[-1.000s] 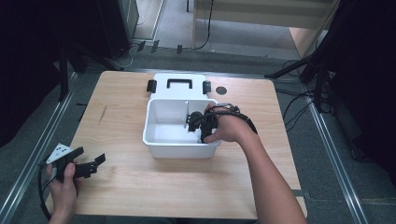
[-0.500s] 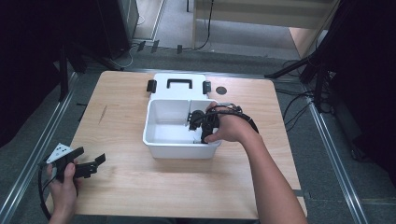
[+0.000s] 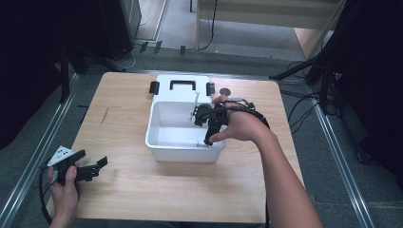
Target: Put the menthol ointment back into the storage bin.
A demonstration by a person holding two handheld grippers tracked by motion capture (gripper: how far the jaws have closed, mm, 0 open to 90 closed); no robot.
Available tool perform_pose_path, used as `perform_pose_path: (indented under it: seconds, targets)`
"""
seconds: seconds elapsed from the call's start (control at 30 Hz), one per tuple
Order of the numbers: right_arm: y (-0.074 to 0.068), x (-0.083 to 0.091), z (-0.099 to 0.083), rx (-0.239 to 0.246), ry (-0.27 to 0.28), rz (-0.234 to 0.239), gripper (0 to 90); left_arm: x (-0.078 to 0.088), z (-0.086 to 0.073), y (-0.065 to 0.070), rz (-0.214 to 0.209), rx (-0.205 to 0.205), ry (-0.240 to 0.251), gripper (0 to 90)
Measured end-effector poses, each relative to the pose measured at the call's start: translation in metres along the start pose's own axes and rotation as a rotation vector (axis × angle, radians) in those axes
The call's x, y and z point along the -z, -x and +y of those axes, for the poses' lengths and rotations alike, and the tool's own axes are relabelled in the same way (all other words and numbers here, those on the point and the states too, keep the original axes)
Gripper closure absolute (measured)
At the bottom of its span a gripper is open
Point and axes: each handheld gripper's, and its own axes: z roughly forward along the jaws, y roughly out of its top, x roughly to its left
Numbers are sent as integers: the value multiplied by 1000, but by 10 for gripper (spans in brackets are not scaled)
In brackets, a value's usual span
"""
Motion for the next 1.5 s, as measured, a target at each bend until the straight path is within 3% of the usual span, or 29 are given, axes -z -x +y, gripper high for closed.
perform_pose_path:
  seconds: [0.03,0.17,0.3,0.33,0.4,0.63,0.97,1.23,1.4,1.5]
  targets:
    - [0,0,0,0,0,0,154,0,0,0,0,0,0,0]
    - [4,21,-8,-81,26,-42,132,0,0,0,-1,0,-1,0]
    - [6,32,-17,-111,43,-34,112,0,0,0,-3,-3,-4,0]
    - [6,37,-23,-114,46,-20,53,0,0,0,-5,-4,-6,0]
    - [7,39,-28,-126,33,-9,19,0,0,0,-7,-5,-10,0]
    - [8,45,-53,-181,28,-22,14,-1,0,1,-5,-3,-10,0]
    - [7,42,-86,-242,30,-15,14,-1,0,0,-5,-5,-12,0]
    - [6,26,-119,-318,27,-4,14,0,0,1,-4,-6,-15,0]
    - [7,15,-143,-387,47,-2,14,-1,0,1,-3,-6,-16,0]
    - [7,12,-150,-406,59,-10,15,-1,0,1,-3,-7,-16,0]
